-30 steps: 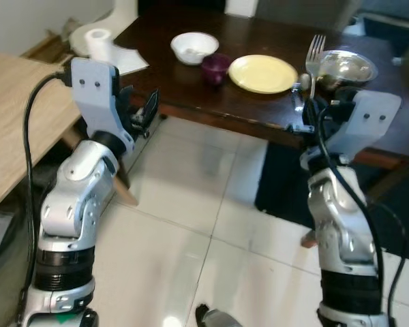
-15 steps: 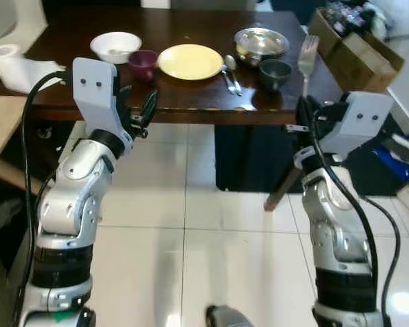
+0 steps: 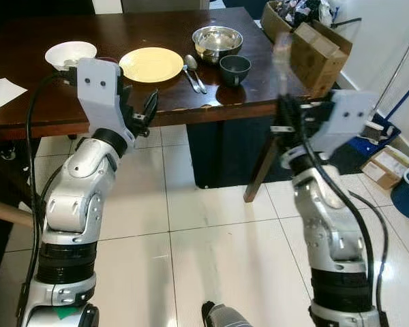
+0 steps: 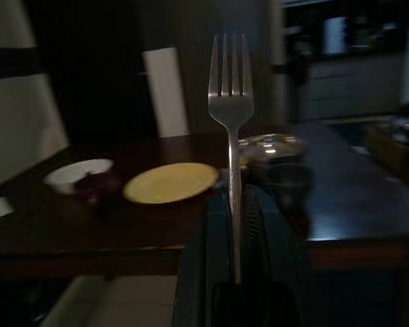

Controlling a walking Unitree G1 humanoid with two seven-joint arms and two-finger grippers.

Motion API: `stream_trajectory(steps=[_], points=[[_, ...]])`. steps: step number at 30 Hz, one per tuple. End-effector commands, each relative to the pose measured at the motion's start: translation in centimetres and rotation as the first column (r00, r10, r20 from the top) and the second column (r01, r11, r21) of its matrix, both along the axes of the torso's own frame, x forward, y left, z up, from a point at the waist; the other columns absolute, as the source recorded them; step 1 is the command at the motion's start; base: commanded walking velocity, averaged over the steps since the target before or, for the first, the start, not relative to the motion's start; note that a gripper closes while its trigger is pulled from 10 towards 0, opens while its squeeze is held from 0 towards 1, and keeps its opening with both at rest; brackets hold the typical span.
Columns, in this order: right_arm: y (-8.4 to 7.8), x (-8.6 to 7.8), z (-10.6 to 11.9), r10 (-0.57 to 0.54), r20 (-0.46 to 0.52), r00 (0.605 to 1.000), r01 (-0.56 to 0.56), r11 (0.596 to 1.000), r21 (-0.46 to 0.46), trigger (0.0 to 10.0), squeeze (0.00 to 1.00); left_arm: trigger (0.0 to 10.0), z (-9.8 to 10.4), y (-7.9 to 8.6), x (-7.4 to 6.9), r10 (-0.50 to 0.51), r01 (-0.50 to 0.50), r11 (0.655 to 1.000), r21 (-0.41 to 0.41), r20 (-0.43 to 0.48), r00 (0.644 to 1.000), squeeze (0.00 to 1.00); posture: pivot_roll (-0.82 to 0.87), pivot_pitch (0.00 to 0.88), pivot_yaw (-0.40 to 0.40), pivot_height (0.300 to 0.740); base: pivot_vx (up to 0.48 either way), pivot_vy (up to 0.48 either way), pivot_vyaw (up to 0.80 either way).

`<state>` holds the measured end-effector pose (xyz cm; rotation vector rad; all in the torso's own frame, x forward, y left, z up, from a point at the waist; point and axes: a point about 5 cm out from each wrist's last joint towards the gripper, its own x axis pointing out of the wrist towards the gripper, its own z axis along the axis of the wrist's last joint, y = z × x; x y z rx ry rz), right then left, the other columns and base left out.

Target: Setting the table

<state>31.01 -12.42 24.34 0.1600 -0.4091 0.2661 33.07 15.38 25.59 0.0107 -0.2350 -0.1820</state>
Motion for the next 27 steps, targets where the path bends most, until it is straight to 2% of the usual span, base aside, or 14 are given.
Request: stream_trajectory(steps=[1,8,12,15,27], points=[[0.4,-0.3,0.0,0.037,-0.001,0.999,-0.037,0.999,-0.004,10.0,0.00,10.0,-0.3,0.4,0.2,0.032,-0.032,0.999,0.014,-0.009,0.999,0.00,-0.11,0.080,0.055,0.740,0.480,0.000,0.00],[1.9,-1.2,0.1,0.192,0.013,0.981,-0.193,0.981,0.025,10.0,0.00,10.0,-0.3,0.6,0.2,0.047,-0.047,0.999,0.013,-0.009,0.999,0.00,-0.11,0.087,0.051,0.740,0.480,0.000,0.00],[2.1,-1.5,0.2,0.226,0.018,0.974,-0.226,0.974,0.030,10.0,0.00,10.0,-0.3,0.5,0.2,0.048,-0.048,0.999,0.009,-0.009,0.999,0.00,-0.11,0.088,0.049,0.740,0.468,0.000,0.00],[2.2,-1.5,0.1,0.228,0.009,0.974,-0.228,0.974,0.002,10.0,0.00,10.0,-0.3,0.6,0.2,0.050,-0.050,0.999,0.011,-0.008,0.999,0.00,-0.11,0.088,0.049,0.740,0.424,0.000,0.00],[1.9,-1.4,0.4,0.222,0.018,0.975,-0.222,0.975,0.001,10.0,0.00,10.0,-0.3,0.5,0.2,0.054,-0.054,0.998,0.007,-0.006,0.999,0.00,-0.11,0.088,0.042,0.740,0.409,0.000,0.76]])
